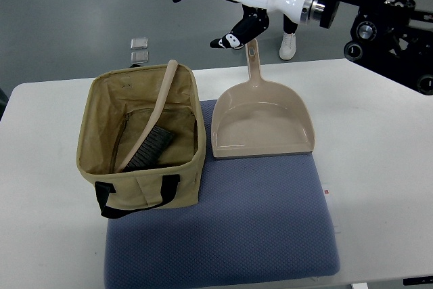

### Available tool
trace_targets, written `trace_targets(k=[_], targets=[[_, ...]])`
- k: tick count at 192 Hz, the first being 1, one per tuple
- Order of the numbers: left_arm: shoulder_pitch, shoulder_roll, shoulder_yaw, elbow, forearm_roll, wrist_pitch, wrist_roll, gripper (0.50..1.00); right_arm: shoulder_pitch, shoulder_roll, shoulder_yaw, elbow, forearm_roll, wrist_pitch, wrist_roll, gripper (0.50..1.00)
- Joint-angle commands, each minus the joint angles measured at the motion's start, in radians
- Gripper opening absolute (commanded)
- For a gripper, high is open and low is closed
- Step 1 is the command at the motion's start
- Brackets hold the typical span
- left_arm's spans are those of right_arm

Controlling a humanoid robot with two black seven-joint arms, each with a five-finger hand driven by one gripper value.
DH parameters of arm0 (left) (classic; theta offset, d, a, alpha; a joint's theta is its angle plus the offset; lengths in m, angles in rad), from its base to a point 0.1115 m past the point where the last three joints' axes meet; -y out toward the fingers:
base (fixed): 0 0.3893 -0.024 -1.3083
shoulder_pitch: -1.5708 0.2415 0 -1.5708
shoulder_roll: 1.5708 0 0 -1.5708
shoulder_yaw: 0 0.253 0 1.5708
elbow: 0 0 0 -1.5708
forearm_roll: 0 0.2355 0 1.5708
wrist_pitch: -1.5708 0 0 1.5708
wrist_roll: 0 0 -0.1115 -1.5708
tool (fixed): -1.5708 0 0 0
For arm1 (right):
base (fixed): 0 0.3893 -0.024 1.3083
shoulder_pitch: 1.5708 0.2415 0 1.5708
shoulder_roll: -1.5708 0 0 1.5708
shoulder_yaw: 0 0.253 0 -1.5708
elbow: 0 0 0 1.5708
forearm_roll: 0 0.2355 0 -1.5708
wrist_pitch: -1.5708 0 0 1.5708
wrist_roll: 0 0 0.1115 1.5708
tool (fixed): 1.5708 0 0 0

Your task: Put pink broom in yellow bag with right hand

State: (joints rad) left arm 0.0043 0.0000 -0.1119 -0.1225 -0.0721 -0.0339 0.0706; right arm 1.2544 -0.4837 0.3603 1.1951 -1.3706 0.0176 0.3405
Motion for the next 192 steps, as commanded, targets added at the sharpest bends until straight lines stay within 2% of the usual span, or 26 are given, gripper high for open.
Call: trace_targets(k=[1,19,36,63,92,146,192], targets=[[0.000,0.000,0.000,0.001,0.000,0.000,0.000,1.000,-0.125,-0.015,0.160,-0.005,0.114,0.035,-0.020,0.856],[0.000,0.000,0.000,0.000,0.000,0.000,0.000,1.000,-0.234,-0.021,0.310,-0.023,0.251,0.064,-0.083,0.862],[0.000,0.000,0.000,0.000,0.000,0.000,0.000,1.000,-0.308,-0.010,0.422,-0.061,0.358,0.094,-0.101,0.879],[-0.001,0.000,0.000,0.000,0.000,0.000,0.000,1.000,-0.400,0.016,0.556,-0.137,0.481,0.099,-0.107,0.895],[-0.001,0.000,0.001,0.000,0.000,0.000,0.000,1.000,-0.466,0.073,0.651,-0.219,0.648,0.096,-0.178,0.905],[0.000,0.000,0.000,0.000,0.000,0.000,0.000,1.000,-0.536,0.163,0.738,-0.379,0.821,0.105,-0.183,0.930],[0.000,0.000,0.000,0.000,0.000,0.000,0.000,1.000,-0.587,0.235,0.832,-0.454,0.838,0.194,-0.181,0.930]])
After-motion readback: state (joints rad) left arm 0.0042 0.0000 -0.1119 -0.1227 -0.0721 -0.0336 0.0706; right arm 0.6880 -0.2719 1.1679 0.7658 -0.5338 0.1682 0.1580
